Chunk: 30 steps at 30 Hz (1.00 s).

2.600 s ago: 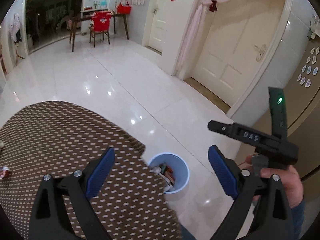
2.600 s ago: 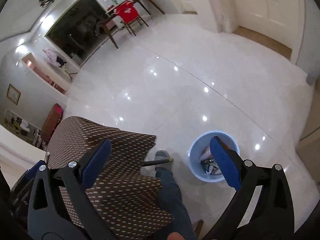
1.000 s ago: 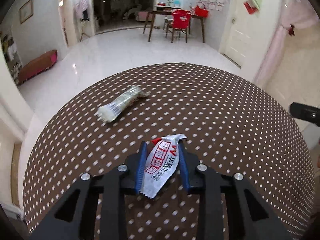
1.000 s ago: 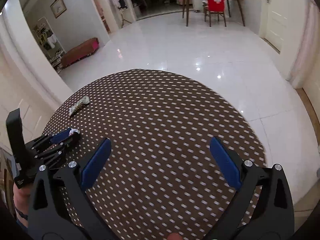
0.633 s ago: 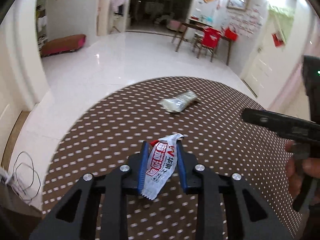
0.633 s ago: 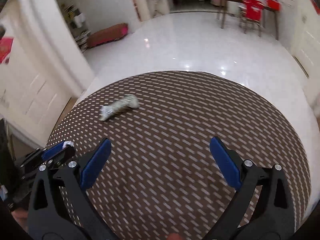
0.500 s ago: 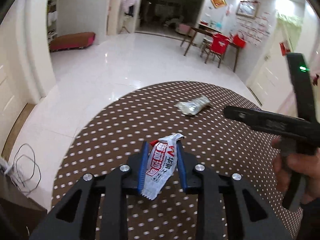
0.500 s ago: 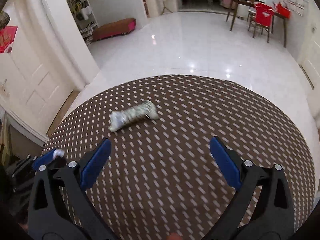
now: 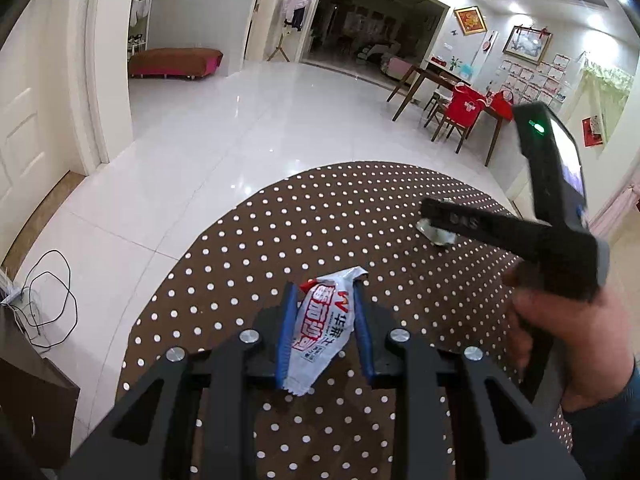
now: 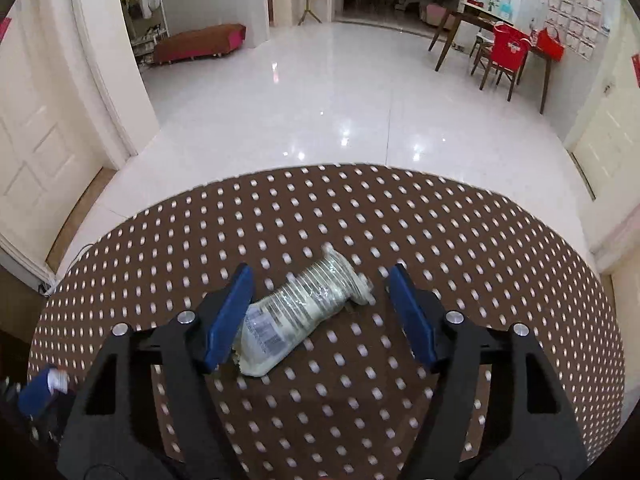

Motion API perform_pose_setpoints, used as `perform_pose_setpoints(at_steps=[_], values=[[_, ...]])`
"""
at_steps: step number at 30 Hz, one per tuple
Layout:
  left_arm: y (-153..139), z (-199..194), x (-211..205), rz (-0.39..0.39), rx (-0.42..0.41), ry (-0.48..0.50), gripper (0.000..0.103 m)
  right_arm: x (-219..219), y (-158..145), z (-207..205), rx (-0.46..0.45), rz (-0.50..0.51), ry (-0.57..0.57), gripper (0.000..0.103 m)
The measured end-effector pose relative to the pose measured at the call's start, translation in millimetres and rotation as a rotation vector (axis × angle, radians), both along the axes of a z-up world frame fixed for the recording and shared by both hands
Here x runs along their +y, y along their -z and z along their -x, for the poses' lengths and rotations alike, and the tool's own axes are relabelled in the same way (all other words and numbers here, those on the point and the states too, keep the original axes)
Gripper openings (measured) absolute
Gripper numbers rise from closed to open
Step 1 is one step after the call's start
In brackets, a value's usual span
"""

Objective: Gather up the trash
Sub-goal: 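Grasp the white printed tube with the right gripper while the left holds the wrapper, then carry both items over the blue bucket and open both grippers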

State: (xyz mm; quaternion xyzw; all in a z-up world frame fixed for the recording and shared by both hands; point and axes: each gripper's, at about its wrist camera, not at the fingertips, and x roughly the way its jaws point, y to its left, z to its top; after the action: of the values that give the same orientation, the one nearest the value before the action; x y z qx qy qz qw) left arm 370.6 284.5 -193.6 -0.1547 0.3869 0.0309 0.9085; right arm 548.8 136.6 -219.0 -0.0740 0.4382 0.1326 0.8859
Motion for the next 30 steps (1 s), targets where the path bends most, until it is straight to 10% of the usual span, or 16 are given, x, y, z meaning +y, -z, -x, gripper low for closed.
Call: perform_pose_setpoints(at_steps=[6,10,13,30], values=[[-1,8,-3,0.005,0.001,0.005,0.026,-30,10,23,-0.013,-0.009,-0.015,0.068],[-2,11,-12,0.012,0.004,0.019,0.026,-37,9,31,-0.03,-0.004,-0.056,0.028],[-7,16,-20,0.007,-0.006,0.029,0.026,-49,6,39,-0.007,-0.031,-0.071,0.017],[-48,35,-127,-0.018,-0.053,0.193,0.026,-226,-63,119,-0.063,-0.364,0.01,0.016]])
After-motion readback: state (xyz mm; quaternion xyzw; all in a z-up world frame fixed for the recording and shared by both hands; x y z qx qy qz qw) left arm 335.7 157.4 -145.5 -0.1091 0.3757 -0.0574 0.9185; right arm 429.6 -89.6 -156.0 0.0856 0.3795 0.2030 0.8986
